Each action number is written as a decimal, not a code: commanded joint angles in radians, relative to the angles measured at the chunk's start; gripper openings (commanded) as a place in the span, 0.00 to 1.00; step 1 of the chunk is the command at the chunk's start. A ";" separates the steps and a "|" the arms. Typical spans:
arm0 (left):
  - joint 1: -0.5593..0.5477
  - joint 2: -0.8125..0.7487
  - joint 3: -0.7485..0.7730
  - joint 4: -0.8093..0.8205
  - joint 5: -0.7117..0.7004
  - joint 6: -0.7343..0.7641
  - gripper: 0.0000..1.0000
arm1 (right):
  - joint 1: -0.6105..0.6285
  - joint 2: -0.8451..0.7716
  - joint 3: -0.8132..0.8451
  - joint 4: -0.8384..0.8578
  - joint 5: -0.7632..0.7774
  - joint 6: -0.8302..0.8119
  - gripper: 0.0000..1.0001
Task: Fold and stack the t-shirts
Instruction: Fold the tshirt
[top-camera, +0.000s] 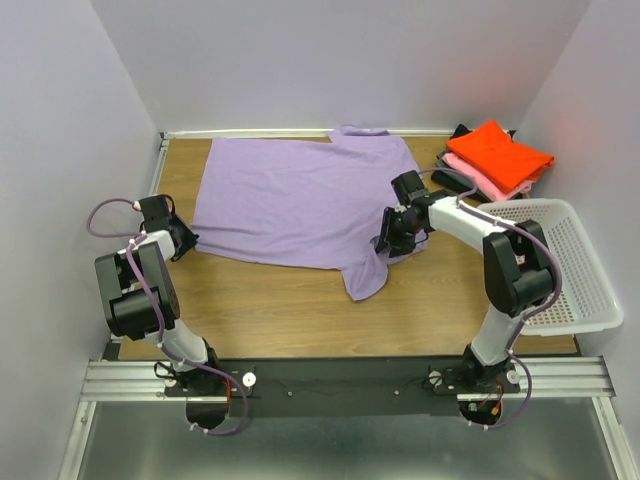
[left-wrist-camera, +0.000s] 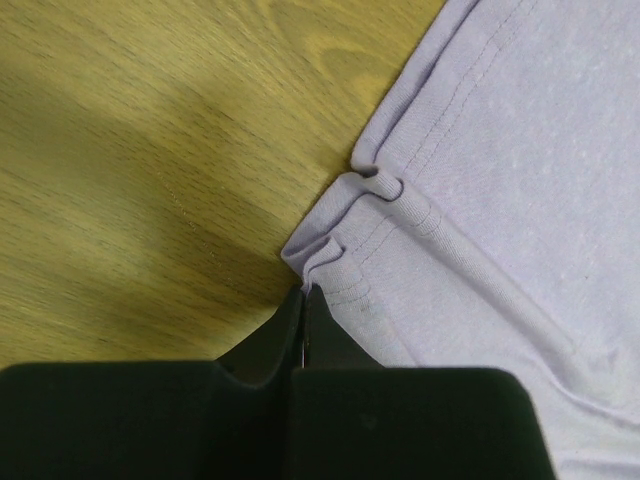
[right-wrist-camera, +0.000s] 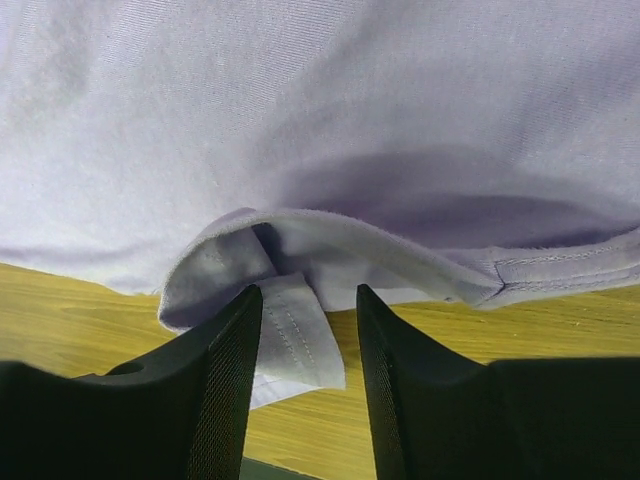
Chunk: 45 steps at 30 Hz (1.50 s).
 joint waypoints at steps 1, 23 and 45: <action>0.012 0.027 -0.002 -0.053 -0.005 0.026 0.00 | 0.000 0.034 0.013 0.009 0.036 -0.009 0.50; 0.015 0.018 -0.008 -0.055 0.001 0.023 0.00 | 0.009 0.028 0.029 0.058 -0.010 -0.019 0.38; 0.016 0.021 -0.005 -0.061 0.006 0.026 0.00 | 0.028 0.062 0.030 0.028 0.002 -0.039 0.33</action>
